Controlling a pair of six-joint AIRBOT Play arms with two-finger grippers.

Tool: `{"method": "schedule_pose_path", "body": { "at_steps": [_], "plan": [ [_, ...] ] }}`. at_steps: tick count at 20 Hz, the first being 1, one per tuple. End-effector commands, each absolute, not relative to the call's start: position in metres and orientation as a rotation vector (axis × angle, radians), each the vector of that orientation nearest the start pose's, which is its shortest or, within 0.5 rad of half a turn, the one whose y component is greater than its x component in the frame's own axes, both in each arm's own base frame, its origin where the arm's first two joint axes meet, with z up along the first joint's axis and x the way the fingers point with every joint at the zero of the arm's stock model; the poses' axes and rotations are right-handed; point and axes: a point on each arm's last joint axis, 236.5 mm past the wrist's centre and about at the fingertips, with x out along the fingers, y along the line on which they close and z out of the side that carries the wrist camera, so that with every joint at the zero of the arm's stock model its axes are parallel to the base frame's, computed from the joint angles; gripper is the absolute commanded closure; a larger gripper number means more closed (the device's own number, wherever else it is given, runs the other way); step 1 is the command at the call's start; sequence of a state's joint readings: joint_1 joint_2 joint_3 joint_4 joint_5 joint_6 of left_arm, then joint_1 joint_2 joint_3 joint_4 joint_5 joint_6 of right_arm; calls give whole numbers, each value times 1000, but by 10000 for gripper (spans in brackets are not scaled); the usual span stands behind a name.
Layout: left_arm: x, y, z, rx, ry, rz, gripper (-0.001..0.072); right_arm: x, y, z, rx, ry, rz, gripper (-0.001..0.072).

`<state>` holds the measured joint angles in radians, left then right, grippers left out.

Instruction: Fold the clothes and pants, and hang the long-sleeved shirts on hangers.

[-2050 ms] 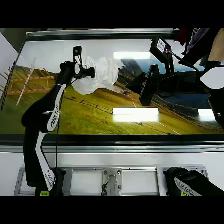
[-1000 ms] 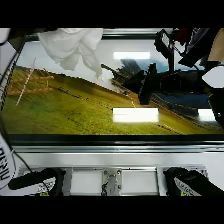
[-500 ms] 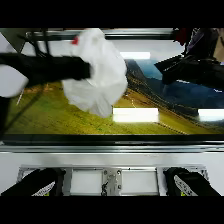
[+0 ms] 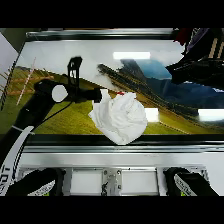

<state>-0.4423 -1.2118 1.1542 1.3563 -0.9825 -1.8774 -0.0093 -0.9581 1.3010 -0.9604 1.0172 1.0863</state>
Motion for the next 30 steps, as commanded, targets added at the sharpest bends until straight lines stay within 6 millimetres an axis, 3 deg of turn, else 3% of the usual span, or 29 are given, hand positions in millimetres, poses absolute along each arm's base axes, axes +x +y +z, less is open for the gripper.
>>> {"method": "schedule_pose_path", "body": {
  "at_steps": [1,3,5,9,10,12,13,17,18,19,20,22,24,30],
  "plan": [
    [327,-210,-36,-401,1383,-291,25,385,111,242,24,560,522,690],
    [316,-229,-68,-472,1456,-350,26,387,111,237,27,571,523,689],
    [313,-249,-86,-542,1500,-391,25,391,110,231,25,586,520,689],
    [318,-273,-102,-546,1548,-417,27,392,100,202,-29,683,500,689],
    [322,-279,-100,-538,1540,-432,89,391,94,188,-59,734,489,689],
    [334,-287,-90,-530,1508,-458,640,388,77,152,-85,852,435,689],
    [341,-289,-84,-519,1483,-478,688,384,66,127,-85,926,391,689],
    [365,-273,-56,-539,1406,-488,688,347,45,14,83,1235,270,672],
    [368,-268,-50,-541,1392,-490,687,332,46,-14,109,1313,271,516],
    [371,-263,-44,-545,1374,-489,688,316,52,-40,152,1392,283,199],
    [375,-257,-40,-551,1360,-485,688,305,62,-60,213,1453,298,20],
    [380,-250,-37,-562,1348,-473,688,295,85,-87,358,1515,325,34],
    [382,-248,-37,-568,1347,-467,688,298,105,-100,447,1533,349,35],
    [381,-248,-37,-569,1348,-468,688,308,153,-109,440,1486,434,35]
  ]
}}
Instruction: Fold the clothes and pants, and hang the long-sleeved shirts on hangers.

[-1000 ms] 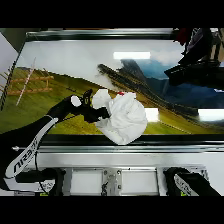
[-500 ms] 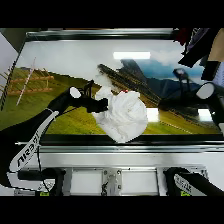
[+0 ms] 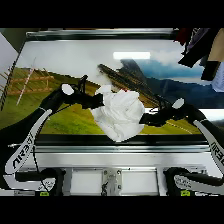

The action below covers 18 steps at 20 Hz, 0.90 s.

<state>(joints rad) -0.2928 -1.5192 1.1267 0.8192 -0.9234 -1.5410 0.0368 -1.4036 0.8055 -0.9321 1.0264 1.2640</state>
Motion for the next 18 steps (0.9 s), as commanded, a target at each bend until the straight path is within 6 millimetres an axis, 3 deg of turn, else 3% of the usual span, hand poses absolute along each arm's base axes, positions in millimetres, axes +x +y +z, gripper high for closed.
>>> {"method": "schedule_pose_path", "body": {
  "at_steps": [1,2,5,6,7,8,9,11,13,14,15,16,17,18],
  "plan": [
    [382,-248,-37,-570,1348,-468,688,307,160,-109,434,1481,445,41],
    [382,-248,-36,-571,1348,-468,688,307,167,-108,422,1475,459,83],
    [382,-249,-33,-574,1341,-470,687,305,182,-106,376,1461,502,628],
    [388,-245,-23,-584,1308,-468,688,309,183,-99,356,1441,519,690],
    [398,-240,0,-599,1252,-469,689,320,177,-83,315,1402,530,690],
    [414,-232,40,-608,1155,-486,689,336,169,-59,256,1347,541,691],
    [429,-225,91,-616,1033,-509,689,354,159,-24,193,1274,550,691],
    [436,-210,229,-588,726,-585,689,389,140,82,69,1056,551,691],
    [403,-203,356,-535,446,-663,689,404,130,214,-33,752,528,692],
    [378,-202,406,-503,332,-701,689,400,130,272,-35,617,519,692],
    [352,-200,447,-457,221,-720,689,390,132,328,-26,489,517,692],
    [329,-196,477,-411,131,-722,688,377,135,371,-16,383,527,692],
    [308,-191,500,-365,48,-714,689,363,138,408,-1,283,544,692],
    [293,-187,515,-329,-12,-704,689,353,141,433,14,212,558,692]
  ]
}}
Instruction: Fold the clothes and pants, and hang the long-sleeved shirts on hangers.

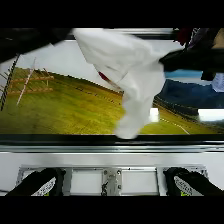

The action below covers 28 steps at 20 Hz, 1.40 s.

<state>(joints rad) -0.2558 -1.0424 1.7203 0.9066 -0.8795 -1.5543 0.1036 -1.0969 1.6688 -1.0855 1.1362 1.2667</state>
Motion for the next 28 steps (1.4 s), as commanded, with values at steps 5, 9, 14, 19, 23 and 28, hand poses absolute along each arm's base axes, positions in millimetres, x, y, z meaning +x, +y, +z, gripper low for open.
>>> {"method": "schedule_pose_path", "body": {
  "at_steps": [5,9,14,19,23,28],
  "plan": [
    [287,-178,515,-259,-32,-628,688,348,156,448,115,176,620,692],
    [351,-176,449,-229,178,-526,688,382,168,405,136,310,640,691],
    [384,-162,289,-202,735,-409,689,392,155,283,-11,724,603,692],
    [286,-174,193,-126,1065,-469,688,334,112,208,-128,1061,514,691],
    [219,-206,154,-54,1189,-579,688,324,110,171,-50,1231,471,691],
    [258,-228,81,-63,1261,-525,688,385,118,111,66,1291,388,691]
  ]
}}
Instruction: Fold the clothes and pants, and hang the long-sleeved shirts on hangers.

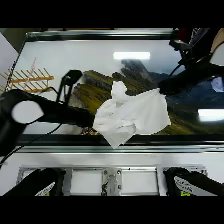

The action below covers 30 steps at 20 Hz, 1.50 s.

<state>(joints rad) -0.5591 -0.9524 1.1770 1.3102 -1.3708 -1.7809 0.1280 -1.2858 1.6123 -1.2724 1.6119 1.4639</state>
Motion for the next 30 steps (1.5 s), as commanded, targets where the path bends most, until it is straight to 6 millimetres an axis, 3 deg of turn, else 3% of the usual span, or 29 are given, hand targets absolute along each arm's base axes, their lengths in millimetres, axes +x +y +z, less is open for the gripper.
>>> {"method": "schedule_pose_path", "body": {
  "at_steps": [1,3,4,5,6,7,9,11,12,15,17,19,23,26,30],
  "plan": [
    [287,-229,69,-106,1229,-485,688,409,120,101,81,1246,373,691],
    [344,-223,44,-199,1161,-400,688,455,122,85,108,1138,338,687],
    [366,-217,30,-242,1146,-361,676,474,122,80,120,1088,325,614],
    [381,-211,18,-296,1146,-329,452,484,122,78,127,1059,317,348],
    [393,-202,8,-351,1158,-294,185,492,122,79,131,1028,312,21],
    [402,-190,2,-395,1175,-261,152,496,120,83,132,1008,306,-3],
    [413,-163,6,-417,1170,-215,152,494,116,97,87,979,329,2],
    [413,-146,23,-405,1139,-214,156,478,118,112,62,982,352,24],
    [408,-143,32,-394,1129,-221,156,466,123,117,47,997,372,138],
    [391,-147,58,-299,1099,-257,156,425,153,123,2,1053,451,203],
    [381,-158,72,-237,1067,-292,156,393,170,109,3,1150,429,203],
    [372,-175,83,-212,1041,-339,156,365,177,82,-39,1260,309,203],
    [368,-191,77,-190,1054,-372,156,333,216,38,-98,1287,147,203],
    [369,-191,66,-188,1082,-365,156,324,232,10,-190,1285,86,203],
    [369,-191,54,-183,1118,-358,156,329,229,-19,-225,1304,-11,203]
  ]
}}
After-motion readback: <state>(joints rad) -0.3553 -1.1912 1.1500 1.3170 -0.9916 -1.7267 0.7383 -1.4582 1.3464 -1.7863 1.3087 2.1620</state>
